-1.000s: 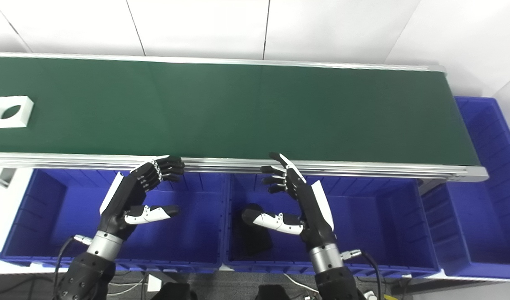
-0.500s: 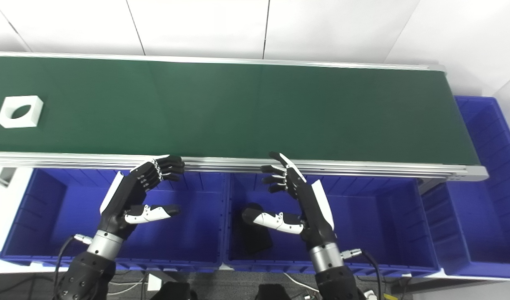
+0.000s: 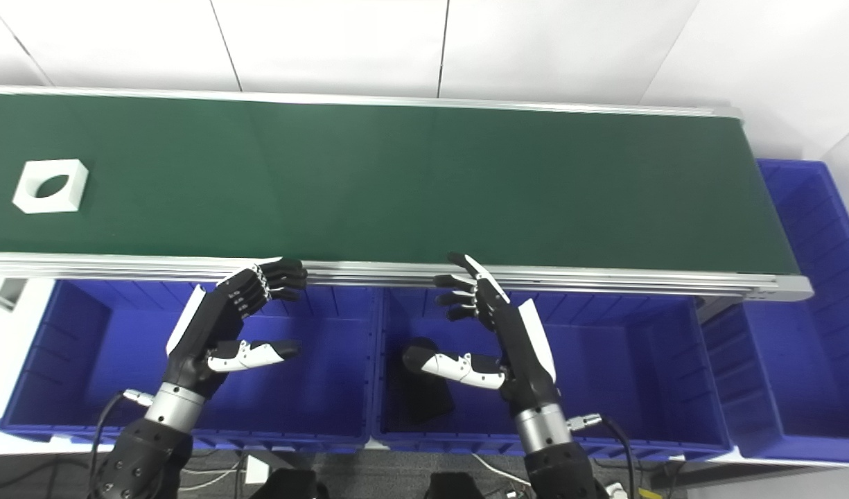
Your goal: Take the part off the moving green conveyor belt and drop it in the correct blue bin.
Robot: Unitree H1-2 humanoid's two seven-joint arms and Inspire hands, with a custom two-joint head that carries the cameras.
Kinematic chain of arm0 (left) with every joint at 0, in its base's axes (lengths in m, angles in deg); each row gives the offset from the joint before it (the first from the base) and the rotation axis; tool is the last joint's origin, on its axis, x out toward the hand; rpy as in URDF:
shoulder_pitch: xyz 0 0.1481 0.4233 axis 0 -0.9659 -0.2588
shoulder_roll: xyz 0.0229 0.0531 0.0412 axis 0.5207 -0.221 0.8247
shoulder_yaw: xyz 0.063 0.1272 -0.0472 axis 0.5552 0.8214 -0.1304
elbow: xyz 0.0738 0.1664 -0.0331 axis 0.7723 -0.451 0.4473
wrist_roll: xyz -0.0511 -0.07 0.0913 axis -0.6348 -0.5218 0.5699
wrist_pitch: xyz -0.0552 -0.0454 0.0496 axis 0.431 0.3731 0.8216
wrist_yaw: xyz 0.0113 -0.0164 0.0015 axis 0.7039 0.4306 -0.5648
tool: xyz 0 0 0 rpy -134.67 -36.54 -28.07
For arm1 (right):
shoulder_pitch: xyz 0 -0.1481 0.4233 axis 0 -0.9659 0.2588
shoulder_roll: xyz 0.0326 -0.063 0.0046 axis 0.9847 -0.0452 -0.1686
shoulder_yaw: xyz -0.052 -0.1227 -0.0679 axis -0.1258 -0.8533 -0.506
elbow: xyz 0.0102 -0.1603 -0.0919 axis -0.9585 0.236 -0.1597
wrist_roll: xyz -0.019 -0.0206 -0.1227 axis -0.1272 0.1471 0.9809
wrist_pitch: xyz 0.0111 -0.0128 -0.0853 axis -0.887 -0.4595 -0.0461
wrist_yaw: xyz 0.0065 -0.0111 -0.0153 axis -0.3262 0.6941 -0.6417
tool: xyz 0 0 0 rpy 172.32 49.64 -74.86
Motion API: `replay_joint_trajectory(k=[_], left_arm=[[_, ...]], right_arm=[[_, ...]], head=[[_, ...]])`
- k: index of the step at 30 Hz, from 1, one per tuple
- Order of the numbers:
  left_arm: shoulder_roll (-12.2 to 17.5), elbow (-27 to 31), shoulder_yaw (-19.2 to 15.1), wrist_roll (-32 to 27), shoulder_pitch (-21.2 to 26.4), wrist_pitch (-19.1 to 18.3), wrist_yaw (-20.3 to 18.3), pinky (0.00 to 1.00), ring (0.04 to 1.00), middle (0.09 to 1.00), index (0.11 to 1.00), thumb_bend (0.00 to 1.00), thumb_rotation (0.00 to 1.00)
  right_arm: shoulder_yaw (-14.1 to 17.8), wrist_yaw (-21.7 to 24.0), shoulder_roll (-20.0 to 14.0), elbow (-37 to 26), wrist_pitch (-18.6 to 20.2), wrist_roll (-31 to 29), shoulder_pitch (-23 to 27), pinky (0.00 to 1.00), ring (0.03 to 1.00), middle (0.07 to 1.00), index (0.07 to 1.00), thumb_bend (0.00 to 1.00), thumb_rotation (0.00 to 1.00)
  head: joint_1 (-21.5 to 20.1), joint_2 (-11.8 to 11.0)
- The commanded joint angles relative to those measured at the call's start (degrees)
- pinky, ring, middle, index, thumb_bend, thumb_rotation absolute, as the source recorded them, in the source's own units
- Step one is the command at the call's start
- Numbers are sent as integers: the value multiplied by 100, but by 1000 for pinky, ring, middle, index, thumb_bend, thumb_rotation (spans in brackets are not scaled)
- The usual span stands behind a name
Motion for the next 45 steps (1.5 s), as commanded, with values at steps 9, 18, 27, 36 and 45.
replay_joint_trajectory(k=[9,18,27,36,45], left_arm=[[-210,-198,131,188,-25,528,154,649,690,712,716,806,278],[-353,-468,234,256,-49,555,222,662,700,717,716,822,274],[-433,-708,371,428,-24,554,492,633,687,705,701,862,273],[-324,-671,432,352,64,556,595,614,675,698,693,874,240],[-49,173,180,78,348,553,379,632,688,703,702,895,294]], right_arm=[[85,10,-175,176,-746,-154,-73,635,713,773,892,781,397],[138,34,-302,531,-1197,-276,-115,647,718,777,902,779,397],[206,114,-383,939,-1581,-425,-82,627,713,776,915,761,369],[218,112,-345,1192,-1673,-362,25,614,710,772,912,763,370],[209,90,-293,1344,-1756,-329,136,603,703,769,910,766,338]], head=[[689,-539],[1345,-1236],[1743,-1808],[1761,-2022],[1821,-2144]])
